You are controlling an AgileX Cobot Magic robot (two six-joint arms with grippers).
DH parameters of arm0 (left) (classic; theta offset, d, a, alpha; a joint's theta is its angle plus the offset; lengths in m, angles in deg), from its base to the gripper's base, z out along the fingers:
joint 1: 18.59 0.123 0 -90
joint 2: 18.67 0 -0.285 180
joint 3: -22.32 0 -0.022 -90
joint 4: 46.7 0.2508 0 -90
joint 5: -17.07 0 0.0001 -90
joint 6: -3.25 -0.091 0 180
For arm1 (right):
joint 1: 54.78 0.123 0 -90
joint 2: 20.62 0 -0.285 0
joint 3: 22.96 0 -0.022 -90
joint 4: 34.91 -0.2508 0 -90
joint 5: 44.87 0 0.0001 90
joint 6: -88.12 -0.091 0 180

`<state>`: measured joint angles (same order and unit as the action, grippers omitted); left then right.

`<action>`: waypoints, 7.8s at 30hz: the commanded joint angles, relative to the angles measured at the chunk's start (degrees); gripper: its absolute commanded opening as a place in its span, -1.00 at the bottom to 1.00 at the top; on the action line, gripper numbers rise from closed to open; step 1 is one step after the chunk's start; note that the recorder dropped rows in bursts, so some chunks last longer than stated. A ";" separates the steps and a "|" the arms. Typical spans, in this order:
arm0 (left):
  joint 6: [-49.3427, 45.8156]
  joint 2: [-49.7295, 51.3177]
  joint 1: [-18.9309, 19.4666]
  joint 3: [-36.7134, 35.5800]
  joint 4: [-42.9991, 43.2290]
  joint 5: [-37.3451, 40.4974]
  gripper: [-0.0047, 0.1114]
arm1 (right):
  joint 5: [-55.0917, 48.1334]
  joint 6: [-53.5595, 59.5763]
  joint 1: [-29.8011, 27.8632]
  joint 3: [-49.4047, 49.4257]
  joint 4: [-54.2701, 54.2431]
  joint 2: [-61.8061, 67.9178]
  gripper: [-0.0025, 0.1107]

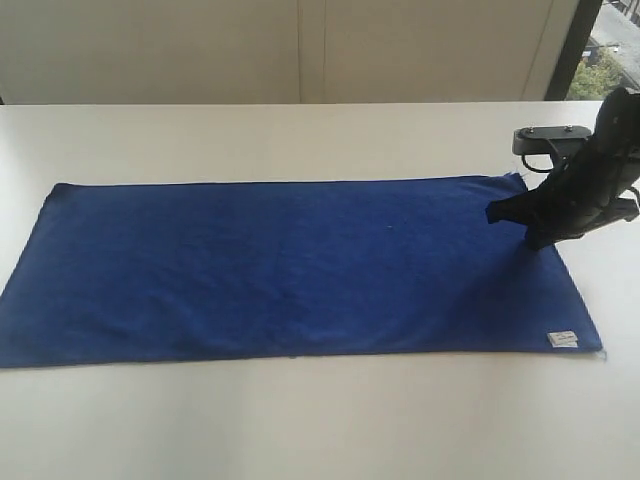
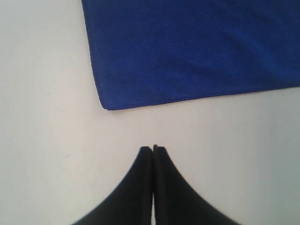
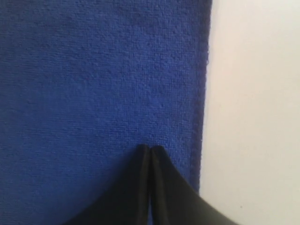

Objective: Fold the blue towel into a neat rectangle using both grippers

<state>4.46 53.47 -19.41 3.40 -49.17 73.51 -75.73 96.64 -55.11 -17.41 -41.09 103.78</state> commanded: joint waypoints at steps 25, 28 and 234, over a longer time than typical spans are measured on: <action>-0.03 -0.46 0.14 -0.29 -0.20 0.56 -0.92 | -1.80 -13.74 -2.40 -0.60 18.00 -0.94 -0.96; -0.03 -0.46 0.14 -0.29 -0.20 0.56 -0.92 | -2.63 -13.74 -2.40 -1.00 14.03 -4.44 -0.96; -0.03 -0.46 0.14 -0.29 -0.20 0.56 -0.92 | -39.10 -1.27 19.69 -51.12 4.26 26.98 -0.96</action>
<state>4.46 53.47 -19.41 3.40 -48.96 73.51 -112.89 96.01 -34.88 -71.76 -38.53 130.93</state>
